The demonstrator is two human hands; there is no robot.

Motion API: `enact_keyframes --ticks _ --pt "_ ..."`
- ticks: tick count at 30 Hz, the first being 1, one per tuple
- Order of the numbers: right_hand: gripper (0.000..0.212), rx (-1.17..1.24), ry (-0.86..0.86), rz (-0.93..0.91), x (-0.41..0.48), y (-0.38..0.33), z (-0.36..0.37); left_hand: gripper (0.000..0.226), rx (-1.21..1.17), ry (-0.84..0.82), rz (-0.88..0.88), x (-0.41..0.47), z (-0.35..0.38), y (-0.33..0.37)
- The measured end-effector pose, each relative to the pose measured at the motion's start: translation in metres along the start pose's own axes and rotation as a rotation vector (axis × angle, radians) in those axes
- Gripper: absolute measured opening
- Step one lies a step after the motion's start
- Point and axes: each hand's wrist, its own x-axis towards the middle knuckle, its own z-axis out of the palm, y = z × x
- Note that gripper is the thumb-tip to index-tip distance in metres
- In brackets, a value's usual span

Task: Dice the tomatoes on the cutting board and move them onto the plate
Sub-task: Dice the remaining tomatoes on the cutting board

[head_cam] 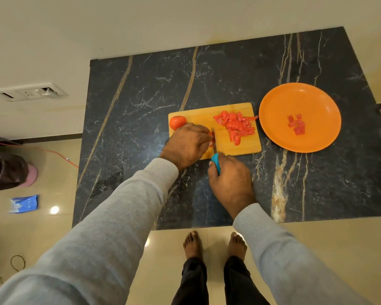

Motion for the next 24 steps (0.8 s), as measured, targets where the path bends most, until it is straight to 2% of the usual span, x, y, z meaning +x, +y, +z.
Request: enact_keyframes --ticks 17,24 --pt "0.026 -0.097 -0.131 0.030 -0.009 -0.011 -0.013 0.050 -0.005 0.013 -0.024 -0.002 0.002 0.004" --pt "0.028 -0.069 -0.188 0.075 -0.029 -0.010 -0.023 0.050 -0.007 -0.007 -0.032 -0.001 -0.001 0.005"
